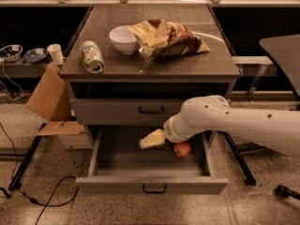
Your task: Pick apple from middle drawer and place on counter
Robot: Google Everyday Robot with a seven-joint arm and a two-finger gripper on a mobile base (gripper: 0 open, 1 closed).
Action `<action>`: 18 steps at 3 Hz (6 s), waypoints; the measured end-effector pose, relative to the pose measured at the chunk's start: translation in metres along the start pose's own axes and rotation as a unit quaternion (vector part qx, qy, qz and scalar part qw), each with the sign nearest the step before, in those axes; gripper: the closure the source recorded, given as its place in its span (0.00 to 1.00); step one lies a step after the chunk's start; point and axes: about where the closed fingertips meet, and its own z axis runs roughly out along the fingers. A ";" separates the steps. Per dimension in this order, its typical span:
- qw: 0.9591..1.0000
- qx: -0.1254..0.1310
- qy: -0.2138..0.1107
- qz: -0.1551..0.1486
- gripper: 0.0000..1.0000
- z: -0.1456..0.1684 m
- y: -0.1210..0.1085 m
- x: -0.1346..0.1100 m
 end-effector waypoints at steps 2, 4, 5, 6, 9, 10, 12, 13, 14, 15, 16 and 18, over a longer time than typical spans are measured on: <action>0.998 -0.006 0.011 0.063 0.00 0.063 -0.024 -0.007; 0.993 -0.007 0.015 0.115 0.00 0.101 -0.053 0.014; 0.990 -0.007 -0.002 0.142 0.00 0.118 -0.071 0.028; 0.990 -0.007 -0.002 0.142 0.00 0.118 -0.071 0.028; 0.988 0.026 -0.035 0.149 0.00 0.134 -0.082 0.027; 0.987 0.038 -0.044 0.153 0.00 0.142 -0.095 0.030; 0.985 0.034 -0.044 0.160 0.00 0.159 -0.111 0.030; 0.986 0.026 -0.045 0.161 0.00 0.170 -0.117 0.025; 0.985 0.023 -0.049 0.163 0.00 0.181 -0.124 0.017; 0.984 0.032 -0.053 0.167 0.00 0.187 -0.131 0.011; 0.982 0.044 -0.057 0.173 0.00 0.191 -0.136 0.007; 0.978 0.074 -0.053 0.186 0.00 0.207 -0.141 0.002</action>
Offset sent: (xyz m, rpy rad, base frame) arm 0.0540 -0.0006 -0.0966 0.0528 0.1240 -0.1776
